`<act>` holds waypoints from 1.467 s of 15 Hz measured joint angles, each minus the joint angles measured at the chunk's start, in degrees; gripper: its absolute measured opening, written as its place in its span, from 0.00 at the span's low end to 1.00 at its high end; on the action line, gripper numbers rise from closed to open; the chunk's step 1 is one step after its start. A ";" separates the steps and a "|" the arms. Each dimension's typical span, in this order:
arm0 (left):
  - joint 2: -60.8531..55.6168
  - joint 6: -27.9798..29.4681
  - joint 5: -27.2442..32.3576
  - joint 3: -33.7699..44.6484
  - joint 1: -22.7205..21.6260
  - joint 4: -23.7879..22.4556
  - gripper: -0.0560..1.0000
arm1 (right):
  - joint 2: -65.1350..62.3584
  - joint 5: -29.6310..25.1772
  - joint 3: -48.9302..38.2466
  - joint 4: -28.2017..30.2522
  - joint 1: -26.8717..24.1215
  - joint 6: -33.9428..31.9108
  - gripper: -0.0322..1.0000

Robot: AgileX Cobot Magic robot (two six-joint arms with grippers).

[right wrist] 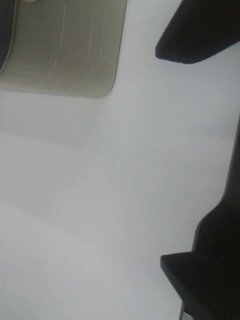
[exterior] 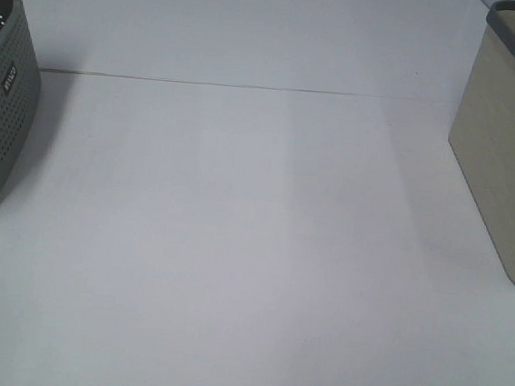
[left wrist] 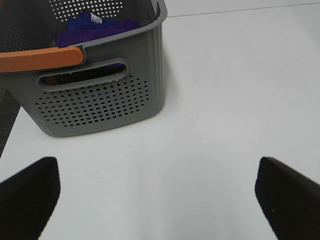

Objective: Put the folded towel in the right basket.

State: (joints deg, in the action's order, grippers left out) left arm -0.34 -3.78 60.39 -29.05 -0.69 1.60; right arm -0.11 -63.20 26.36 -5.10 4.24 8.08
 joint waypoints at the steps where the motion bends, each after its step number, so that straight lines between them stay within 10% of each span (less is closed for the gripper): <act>1: 0.00 0.00 0.00 0.00 0.00 0.00 0.99 | 0.00 0.00 0.00 0.00 -1.15 0.00 0.98; 22: 0.00 0.00 0.00 0.00 0.00 0.00 0.99 | 0.00 0.00 0.00 -0.06 -3.95 0.00 0.98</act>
